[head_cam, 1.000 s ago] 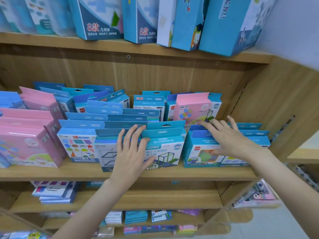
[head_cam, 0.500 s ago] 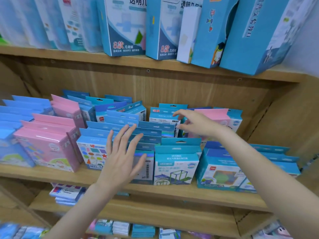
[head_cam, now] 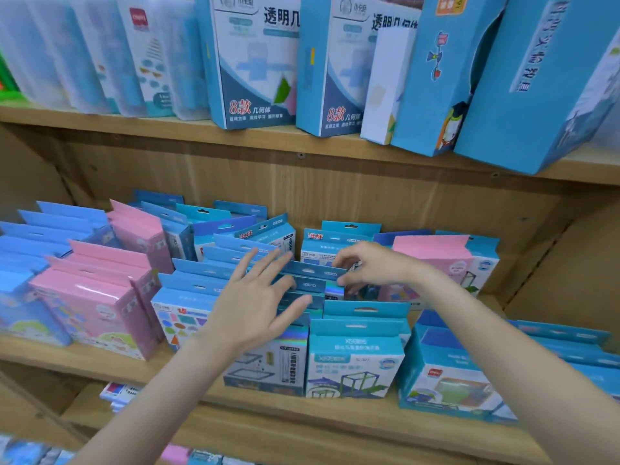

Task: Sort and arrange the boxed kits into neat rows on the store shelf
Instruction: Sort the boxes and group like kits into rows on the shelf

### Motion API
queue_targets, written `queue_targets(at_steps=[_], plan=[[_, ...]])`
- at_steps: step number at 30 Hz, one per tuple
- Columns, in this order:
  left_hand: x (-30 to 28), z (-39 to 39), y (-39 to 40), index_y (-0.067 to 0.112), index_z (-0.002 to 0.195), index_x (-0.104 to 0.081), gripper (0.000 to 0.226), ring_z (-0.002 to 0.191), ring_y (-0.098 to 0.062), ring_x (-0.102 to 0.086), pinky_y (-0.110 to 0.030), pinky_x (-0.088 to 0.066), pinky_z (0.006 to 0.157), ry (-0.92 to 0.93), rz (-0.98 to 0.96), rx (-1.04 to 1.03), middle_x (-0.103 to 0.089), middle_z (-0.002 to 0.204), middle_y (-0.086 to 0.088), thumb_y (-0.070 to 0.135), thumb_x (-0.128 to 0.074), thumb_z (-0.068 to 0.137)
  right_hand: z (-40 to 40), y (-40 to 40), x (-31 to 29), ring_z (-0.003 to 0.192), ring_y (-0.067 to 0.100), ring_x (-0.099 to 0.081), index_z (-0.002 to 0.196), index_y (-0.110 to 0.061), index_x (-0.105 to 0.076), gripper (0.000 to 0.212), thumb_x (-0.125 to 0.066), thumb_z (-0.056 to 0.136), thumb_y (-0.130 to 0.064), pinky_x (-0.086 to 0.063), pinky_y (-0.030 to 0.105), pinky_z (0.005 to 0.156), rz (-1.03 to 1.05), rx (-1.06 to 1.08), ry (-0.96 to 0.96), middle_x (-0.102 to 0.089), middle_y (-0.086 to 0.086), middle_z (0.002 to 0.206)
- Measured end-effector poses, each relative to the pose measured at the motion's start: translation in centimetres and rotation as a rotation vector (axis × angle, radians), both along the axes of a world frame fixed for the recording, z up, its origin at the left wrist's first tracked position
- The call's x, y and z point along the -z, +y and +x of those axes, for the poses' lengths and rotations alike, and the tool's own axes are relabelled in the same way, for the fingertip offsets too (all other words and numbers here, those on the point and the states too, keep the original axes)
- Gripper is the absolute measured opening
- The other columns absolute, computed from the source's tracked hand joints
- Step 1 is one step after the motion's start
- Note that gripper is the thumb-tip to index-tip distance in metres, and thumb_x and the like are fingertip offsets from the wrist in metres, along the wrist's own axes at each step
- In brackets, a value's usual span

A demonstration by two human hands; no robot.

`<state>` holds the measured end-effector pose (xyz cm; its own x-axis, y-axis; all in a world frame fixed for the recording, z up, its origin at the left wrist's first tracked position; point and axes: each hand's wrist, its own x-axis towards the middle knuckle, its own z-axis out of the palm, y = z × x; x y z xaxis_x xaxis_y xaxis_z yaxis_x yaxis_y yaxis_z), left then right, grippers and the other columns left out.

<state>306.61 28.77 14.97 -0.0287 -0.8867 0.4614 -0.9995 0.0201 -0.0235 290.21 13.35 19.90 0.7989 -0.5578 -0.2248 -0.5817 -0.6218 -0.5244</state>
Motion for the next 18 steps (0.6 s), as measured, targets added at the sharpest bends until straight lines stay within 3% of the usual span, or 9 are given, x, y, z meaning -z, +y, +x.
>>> queue_targets(at_steps=[3, 5, 7, 9, 13, 18], plan=[[0.3, 0.1, 0.0, 0.016, 0.088, -0.065, 0.065, 0.112, -0.026, -0.057, -0.041, -0.044, 0.095, 0.029, 0.016, 0.013, -0.061, 0.123, -0.008, 0.058, -0.016, 0.094, -0.5, -0.6, -0.7, 0.072, 0.01, -0.068, 0.11, -0.001, -0.058, 0.026, -0.056, 0.09, -0.019, -0.057, 0.023, 0.074, 0.209, 0.052, -0.111, -0.063, 0.016, 0.107], [0.5, 0.2, 0.3, 0.016, 0.088, -0.064, 0.061, 0.111, -0.026, -0.057, -0.04, -0.045, 0.093, 0.016, 0.002, 0.013, -0.061, 0.122, -0.007, 0.056, -0.019, 0.094, -0.4, -2.1, -1.3, 0.081, 0.008, -0.067, 0.109, -0.004, -0.06, 0.025, -0.053, 0.092, -0.021, -0.052, 0.022, 0.075, -0.025, 0.155, -0.207, -0.064, 0.017, 0.113], [0.5, 0.2, 0.4, 0.015, 0.089, -0.066, 0.061, 0.108, -0.026, -0.058, -0.039, -0.046, 0.091, -0.001, -0.012, 0.011, -0.062, 0.12, -0.008, 0.055, -0.02, 0.095, 0.1, -3.7, -1.1, 0.112, 0.019, -0.055, 0.122, -0.009, -0.054, 0.033, -0.053, 0.092, -0.022, -0.04, 0.031, 0.094, -0.382, 0.149, -0.091, -0.058, 0.012, 0.126], [0.5, 0.2, 0.5, 0.015, 0.09, -0.066, 0.063, 0.105, -0.027, -0.059, -0.039, -0.048, 0.088, -0.001, -0.012, 0.005, -0.063, 0.116, -0.007, 0.056, -0.018, 0.095, 1.0, -4.1, 0.1, 0.121, 0.028, -0.045, 0.129, -0.011, -0.047, 0.039, -0.052, 0.091, -0.021, -0.033, 0.038, 0.1, -0.526, 0.115, 0.079, -0.053, 0.01, 0.131], [0.5, 0.1, 0.5, 0.017, 0.09, -0.064, 0.06, 0.096, -0.026, -0.056, -0.038, -0.05, 0.077, 0.001, -0.016, -0.017, -0.061, 0.105, -0.005, 0.056, -0.019, 0.094, 1.4, -3.7, 1.5, 0.108, 0.028, -0.048, 0.109, -0.013, -0.059, 0.02, -0.048, 0.092, -0.016, -0.033, 0.038, 0.087, -0.671, 0.159, 0.042, -0.063, 0.009, 0.114], [0.4, 0.0, 0.4, 0.017, 0.088, -0.06, 0.053, 0.094, -0.025, -0.054, -0.037, -0.048, 0.075, -0.001, -0.034, -0.019, -0.059, 0.106, -0.004, 0.055, -0.024, 0.093, 0.0, -1.3, -0.1, 0.087, 0.036, -0.059, 0.102, -0.008, -0.051, 0.013, -0.043, 0.095, -0.015, -0.045, 0.038, 0.066, -0.809, 0.251, -0.198, -0.056, 0.01, 0.103]])
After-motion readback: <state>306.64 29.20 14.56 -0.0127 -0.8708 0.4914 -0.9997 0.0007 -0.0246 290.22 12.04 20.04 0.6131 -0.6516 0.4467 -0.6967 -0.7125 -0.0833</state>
